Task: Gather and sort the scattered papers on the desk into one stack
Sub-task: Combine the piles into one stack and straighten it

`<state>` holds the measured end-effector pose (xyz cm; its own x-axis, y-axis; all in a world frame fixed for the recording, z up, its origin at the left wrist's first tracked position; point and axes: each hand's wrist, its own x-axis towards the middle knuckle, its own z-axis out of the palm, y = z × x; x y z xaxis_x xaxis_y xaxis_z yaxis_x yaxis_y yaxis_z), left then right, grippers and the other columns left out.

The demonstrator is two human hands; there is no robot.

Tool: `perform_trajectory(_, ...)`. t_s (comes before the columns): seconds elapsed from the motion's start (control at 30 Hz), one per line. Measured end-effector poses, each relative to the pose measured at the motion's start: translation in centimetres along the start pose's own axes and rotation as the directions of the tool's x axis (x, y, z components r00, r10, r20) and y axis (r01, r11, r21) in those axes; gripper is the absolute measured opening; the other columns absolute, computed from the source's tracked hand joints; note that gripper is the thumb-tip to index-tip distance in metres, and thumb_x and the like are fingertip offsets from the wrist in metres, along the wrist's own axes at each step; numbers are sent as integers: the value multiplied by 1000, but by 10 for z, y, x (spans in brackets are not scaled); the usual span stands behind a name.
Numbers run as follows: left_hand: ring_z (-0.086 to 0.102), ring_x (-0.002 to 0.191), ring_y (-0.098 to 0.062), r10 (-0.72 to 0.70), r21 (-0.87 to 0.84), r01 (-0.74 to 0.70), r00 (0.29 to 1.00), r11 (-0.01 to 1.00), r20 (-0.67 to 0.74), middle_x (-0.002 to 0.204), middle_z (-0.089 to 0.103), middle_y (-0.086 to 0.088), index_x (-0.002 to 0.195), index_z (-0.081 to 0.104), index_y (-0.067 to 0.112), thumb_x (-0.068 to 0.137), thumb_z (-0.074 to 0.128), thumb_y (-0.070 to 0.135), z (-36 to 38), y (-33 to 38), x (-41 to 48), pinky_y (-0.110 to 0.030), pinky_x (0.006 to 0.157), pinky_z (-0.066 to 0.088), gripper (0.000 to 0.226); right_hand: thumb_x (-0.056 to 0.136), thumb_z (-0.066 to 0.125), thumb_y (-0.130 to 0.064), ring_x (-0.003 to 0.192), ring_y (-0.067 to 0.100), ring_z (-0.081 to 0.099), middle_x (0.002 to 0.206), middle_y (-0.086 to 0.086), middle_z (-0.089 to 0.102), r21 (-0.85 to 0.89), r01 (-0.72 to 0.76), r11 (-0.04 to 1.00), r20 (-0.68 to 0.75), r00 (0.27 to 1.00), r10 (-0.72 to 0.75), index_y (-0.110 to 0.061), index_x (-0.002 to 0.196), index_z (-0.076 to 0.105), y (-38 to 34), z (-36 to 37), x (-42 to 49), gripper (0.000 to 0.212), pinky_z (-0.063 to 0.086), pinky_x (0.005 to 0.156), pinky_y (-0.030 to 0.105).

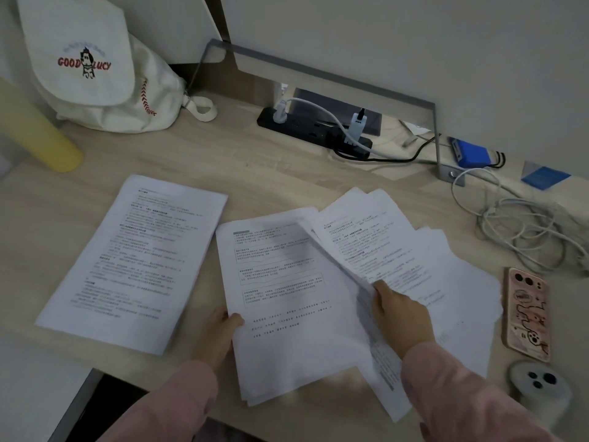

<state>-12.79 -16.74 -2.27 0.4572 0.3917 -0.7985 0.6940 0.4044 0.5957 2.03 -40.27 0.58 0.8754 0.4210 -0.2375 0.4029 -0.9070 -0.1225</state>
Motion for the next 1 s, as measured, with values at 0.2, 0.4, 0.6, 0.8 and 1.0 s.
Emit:
perform_trajectory(0.2,58,103,-35,7,-15,-7,1000,1000,5,108,63,-14,93,56,19,85,44,0,3,2,-2,-54,97,45,24,96,37,-24,81,31,62,82,12,65,401,71,913,87,989,-115,-13,104,54,-81,-8,-3,22,37,63,30)
perform_trajectory(0.4,66,95,-28,53,-103,-48,998,994,45,103,71,-11,106,65,19,92,48,40,9,5,1,-48,88,51,31,95,40,-24,81,16,55,94,3,63,665,-106,739,309,940,-143,-13,105,58,-129,8,-10,24,44,64,21)
perform_trajectory(0.6,61,103,-19,126,-48,-124,992,991,31,112,66,3,115,59,30,84,56,43,8,6,-10,-40,96,45,34,91,49,-32,102,12,60,106,-5,64,785,-273,556,472,845,-251,-25,110,60,-137,17,-15,23,50,92,29)
perform_trajectory(0.8,57,80,-12,126,44,-124,992,991,-31,91,61,4,108,47,27,91,50,10,6,4,-7,-32,79,42,24,88,51,-12,88,18,59,100,-1,60,607,-45,794,129,991,-42,-14,103,60,-67,4,13,17,44,76,22)
perform_trajectory(1.0,57,80,-14,172,147,-165,985,975,-34,88,59,4,108,50,23,91,49,7,3,7,-7,-29,73,44,23,85,57,-25,117,24,45,135,5,36,-113,190,975,248,956,-158,-16,133,36,4,-10,51,53,43,94,32)
